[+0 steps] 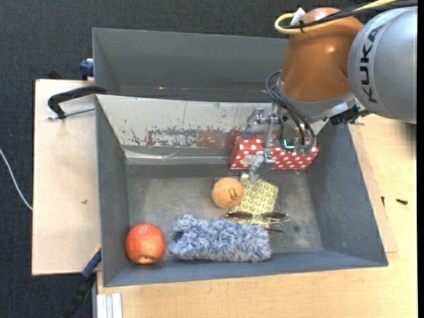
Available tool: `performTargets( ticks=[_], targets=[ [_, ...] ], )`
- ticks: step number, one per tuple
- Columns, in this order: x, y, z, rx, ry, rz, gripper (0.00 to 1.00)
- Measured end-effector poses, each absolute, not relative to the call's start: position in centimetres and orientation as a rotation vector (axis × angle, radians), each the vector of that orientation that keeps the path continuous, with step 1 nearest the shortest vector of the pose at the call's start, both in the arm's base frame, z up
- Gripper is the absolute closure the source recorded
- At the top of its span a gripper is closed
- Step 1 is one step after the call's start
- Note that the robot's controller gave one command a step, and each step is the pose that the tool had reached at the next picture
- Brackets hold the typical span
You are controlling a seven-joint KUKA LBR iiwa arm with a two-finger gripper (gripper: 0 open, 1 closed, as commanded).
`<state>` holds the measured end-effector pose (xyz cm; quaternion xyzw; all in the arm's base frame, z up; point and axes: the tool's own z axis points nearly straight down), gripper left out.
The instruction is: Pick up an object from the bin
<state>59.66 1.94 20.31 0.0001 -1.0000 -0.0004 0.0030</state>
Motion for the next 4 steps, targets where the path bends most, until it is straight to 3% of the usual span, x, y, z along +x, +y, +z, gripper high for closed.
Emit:
performTargets(
  ticks=[1,2,3,4],
  targets=[
    [59.8,1.9,20.8,0.000,-3.144,-0.002,0.00],
    [57.8,5.7,7.7,0.094,-3.152,-0.004,1.00],
    [57.6,5.7,7.6,0.093,-3.146,-0.004,0.00],
    [57.6,5.7,7.6,0.093,-3.146,-0.004,0.00]
  ],
)
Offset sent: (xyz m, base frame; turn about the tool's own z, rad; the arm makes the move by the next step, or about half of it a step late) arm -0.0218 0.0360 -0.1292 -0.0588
